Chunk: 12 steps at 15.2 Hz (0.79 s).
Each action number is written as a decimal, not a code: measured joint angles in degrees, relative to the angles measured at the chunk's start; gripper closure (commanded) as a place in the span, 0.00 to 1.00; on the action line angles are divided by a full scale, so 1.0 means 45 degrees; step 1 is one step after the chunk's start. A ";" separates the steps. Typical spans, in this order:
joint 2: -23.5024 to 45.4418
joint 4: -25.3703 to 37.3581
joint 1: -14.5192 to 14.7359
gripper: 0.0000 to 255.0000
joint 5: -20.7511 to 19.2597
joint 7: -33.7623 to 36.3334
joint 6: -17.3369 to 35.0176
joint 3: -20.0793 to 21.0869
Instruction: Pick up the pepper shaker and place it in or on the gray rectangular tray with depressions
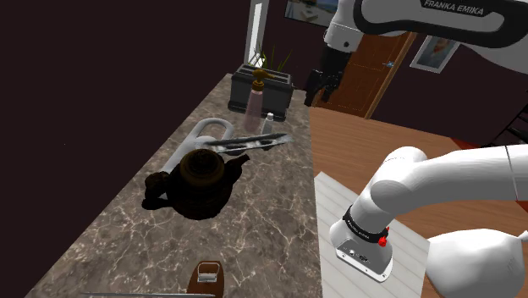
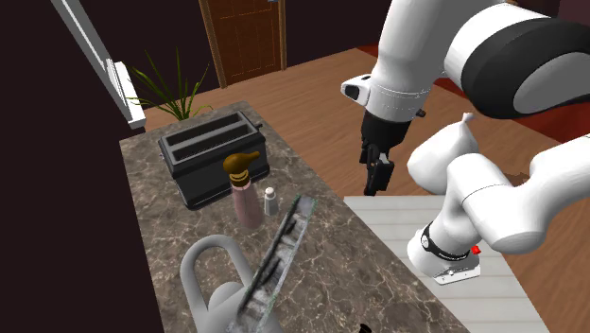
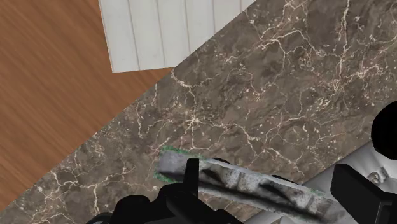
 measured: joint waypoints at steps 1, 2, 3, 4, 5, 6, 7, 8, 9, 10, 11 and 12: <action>0.0000 0.0000 0.0000 0.00 0.0000 0.0000 0.0000 0.0000; 0.0091 -0.0090 0.0000 0.00 -0.0061 -0.0106 0.0205 -0.0044; 0.0255 -0.0252 -0.0009 0.00 -0.0170 -0.0300 0.0566 -0.0142; 0.0480 -0.0322 -0.0020 0.00 -0.0295 -0.0522 0.0921 -0.0255; 0.0860 -0.0357 -0.0016 0.00 -0.0408 -0.0735 0.1391 -0.0357; 0.1152 -0.0408 -0.0014 0.00 -0.0520 -0.0948 0.1809 -0.0454; 0.1585 -0.0337 -0.0022 0.00 -0.0645 -0.1198 0.2244 -0.0591; 0.1911 -0.0462 -0.0003 0.00 -0.0732 -0.1375 0.2764 -0.0659; 0.2272 -0.0451 0.0018 0.00 -0.0814 -0.1561 0.3200 -0.0733; 0.2752 -0.0326 0.0026 0.00 -0.0905 -0.1788 0.3637 -0.0849; 0.3093 -0.0460 0.0029 0.00 -0.0994 -0.1992 0.4176 -0.0948; 0.3428 -0.0518 0.0044 0.00 -0.1065 -0.2177 0.4655 -0.1027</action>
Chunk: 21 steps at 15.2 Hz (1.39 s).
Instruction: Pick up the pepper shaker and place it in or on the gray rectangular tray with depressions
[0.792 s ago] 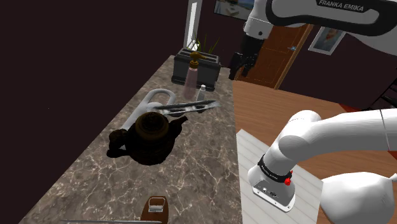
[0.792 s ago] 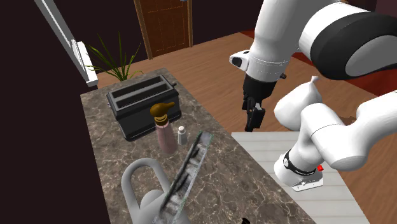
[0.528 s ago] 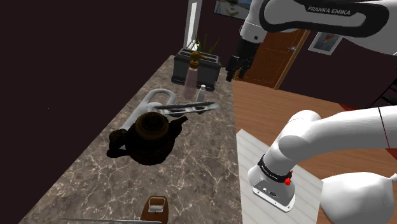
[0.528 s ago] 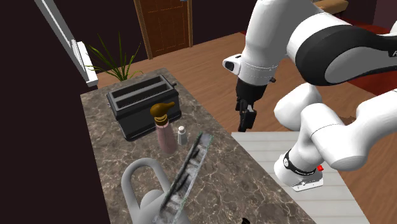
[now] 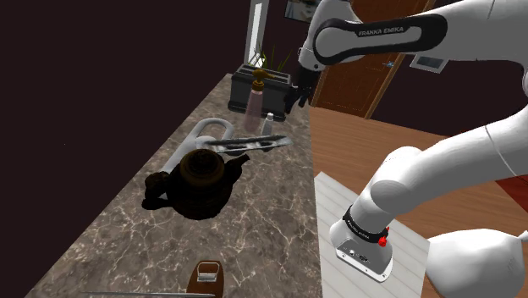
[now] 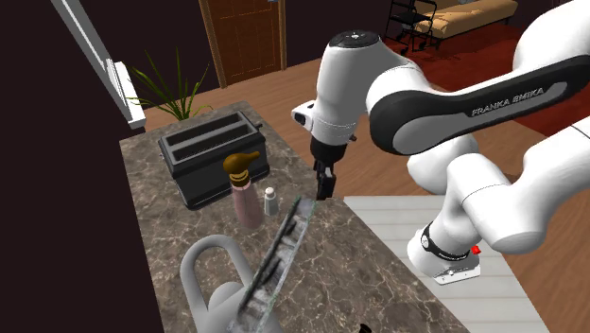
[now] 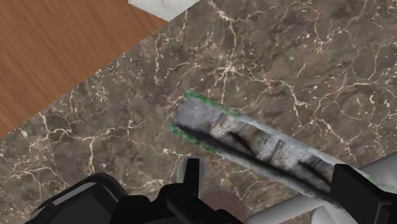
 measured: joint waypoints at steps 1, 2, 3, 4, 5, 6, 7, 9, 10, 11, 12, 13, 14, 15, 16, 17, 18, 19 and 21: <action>0.0430 0.0117 0.0004 0.00 -0.0074 -0.0236 0.0403 -0.0120; 0.0956 0.0313 0.0012 0.00 -0.0136 -0.0485 0.0818 -0.0249; 0.1319 0.0333 0.0014 0.00 -0.0201 -0.0704 0.1243 -0.0351; 0.1798 0.0498 0.0045 0.00 -0.0227 -0.0902 0.1643 -0.0435; 0.2311 0.0749 0.0082 0.00 -0.0239 -0.1093 0.1993 -0.0509; 0.2757 0.0911 0.0091 0.00 -0.0261 -0.1334 0.2359 -0.0614; 0.3169 0.0951 0.0102 0.00 -0.0282 -0.1546 0.2806 -0.0701; 0.4223 0.1427 0.0123 0.00 -0.0232 -0.2086 0.3574 -0.0928; 0.4751 0.1755 0.0176 0.00 -0.0180 -0.2251 0.3855 -0.0954; 0.5165 0.1918 0.0176 0.00 -0.0145 -0.2499 0.4188 -0.1031; 0.5647 0.2213 0.0203 0.00 -0.0078 -0.2701 0.4463 -0.1068; 0.5946 0.2298 0.0201 0.00 -0.0030 -0.2845 0.4715 -0.1105; 0.6181 0.2359 0.0218 0.00 0.0006 -0.2881 0.4909 -0.1102; 0.6334 0.2343 0.0221 0.00 0.0034 -0.2921 0.5089 -0.1108; 0.6446 0.2318 0.0222 0.00 0.0055 -0.2944 0.5232 -0.1113; 0.6551 0.2315 0.0220 0.00 0.0085 -0.2964 0.5433 -0.1121; 0.6671 0.2353 0.0211 0.00 0.0132 -0.3005 0.5629 -0.1139; 0.6679 0.2273 0.0191 0.00 0.0147 -0.3050 0.5823 -0.1164; 0.6923 0.2353 0.0201 0.00 0.0225 -0.3086 0.6466 -0.1165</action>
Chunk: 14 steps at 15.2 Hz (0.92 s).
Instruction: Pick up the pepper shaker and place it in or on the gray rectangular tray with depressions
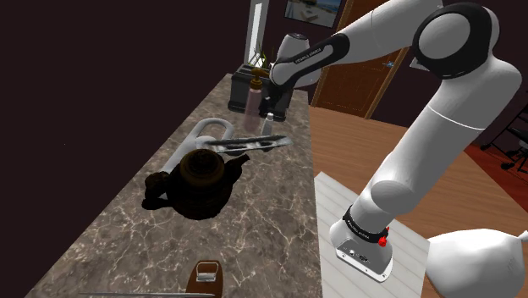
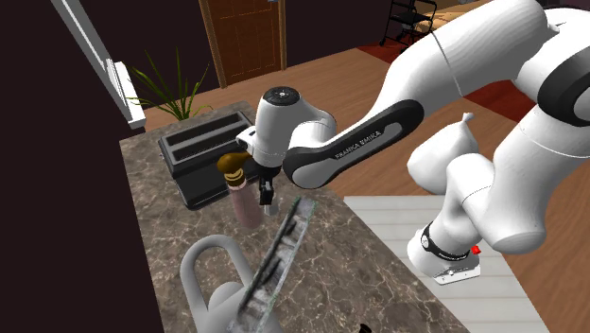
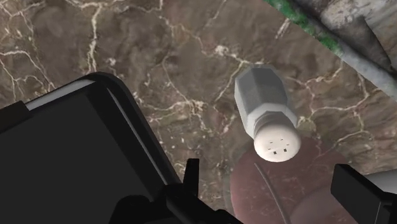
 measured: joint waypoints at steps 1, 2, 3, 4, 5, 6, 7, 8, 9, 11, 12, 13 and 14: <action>-0.0047 -0.0073 -0.0003 0.00 -0.0021 0.0006 0.0169 -0.0003; -0.0074 -0.0113 -0.0004 0.00 -0.0029 0.0011 0.0222 -0.0004; 0.0019 -0.0007 -0.0007 0.00 0.0013 -0.0034 0.0177 -0.0011; 0.0022 -0.0002 0.0011 0.00 -0.0001 0.0014 0.0165 0.0006; 0.0027 0.0001 -0.0004 0.00 0.0019 -0.0035 0.0191 -0.0011; 0.0030 0.0005 -0.0004 0.00 0.0018 -0.0032 0.0199 -0.0011; 0.0030 -0.0014 0.0005 1.00 0.0005 -0.0002 0.0247 -0.0003; -0.0056 -0.0134 0.0010 1.00 -0.0031 0.0034 0.0289 0.0004; -0.0122 -0.0193 0.0023 1.00 -0.0069 0.0086 0.0303 0.0020; -0.0013 -0.0152 0.0083 1.00 -0.0082 0.0218 0.0465 0.0083; 0.0039 -0.0076 0.0106 1.00 -0.0085 0.0272 0.0561 0.0107; 0.0021 -0.0068 0.0119 1.00 -0.0092 0.0309 0.0490 0.0121; 0.0113 0.0058 0.0129 1.00 -0.0062 0.0325 0.0385 0.0127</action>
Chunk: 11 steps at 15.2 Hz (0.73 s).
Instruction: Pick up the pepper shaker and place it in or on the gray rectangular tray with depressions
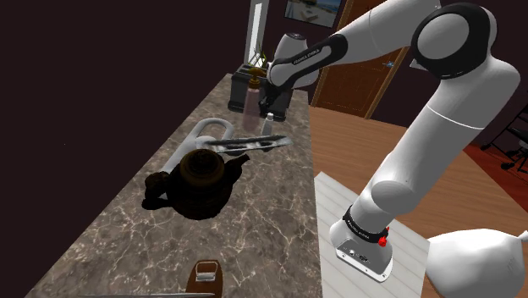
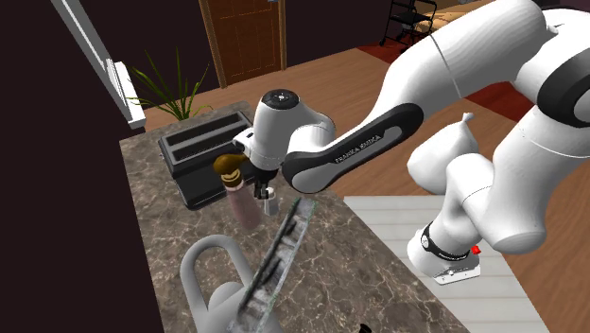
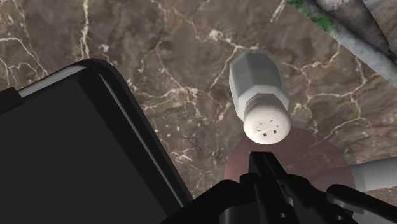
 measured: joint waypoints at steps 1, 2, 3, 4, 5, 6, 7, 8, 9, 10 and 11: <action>0.0040 0.0041 0.0006 1.00 0.0012 0.0016 -0.0050 0.0004; -0.0043 -0.0102 -0.0001 1.00 -0.0009 0.0009 0.0082 -0.0001; -0.0082 -0.0067 -0.0006 0.00 -0.0009 0.0010 0.0114 -0.0007; -0.0095 -0.0044 -0.0025 0.00 -0.0005 -0.0012 0.0105 -0.0031; -0.0178 -0.0039 -0.0030 0.00 -0.0021 -0.0044 -0.0188 -0.0036; -0.0411 -0.0012 -0.0059 0.00 -0.0062 -0.0114 -0.0771 -0.0064; -0.0591 0.0080 -0.0071 0.00 -0.0100 -0.0140 -0.1378 -0.0072; -0.0678 0.0082 -0.0078 0.00 -0.0124 -0.0151 -0.1656 -0.0076; -0.0645 0.0040 -0.0089 0.00 -0.0114 -0.0187 -0.1683 -0.0091; -0.0564 -0.0001 -0.0095 0.00 -0.0097 -0.0213 -0.1616 -0.0101; -0.0492 -0.0070 -0.0097 0.00 -0.0085 -0.0225 -0.1506 -0.0107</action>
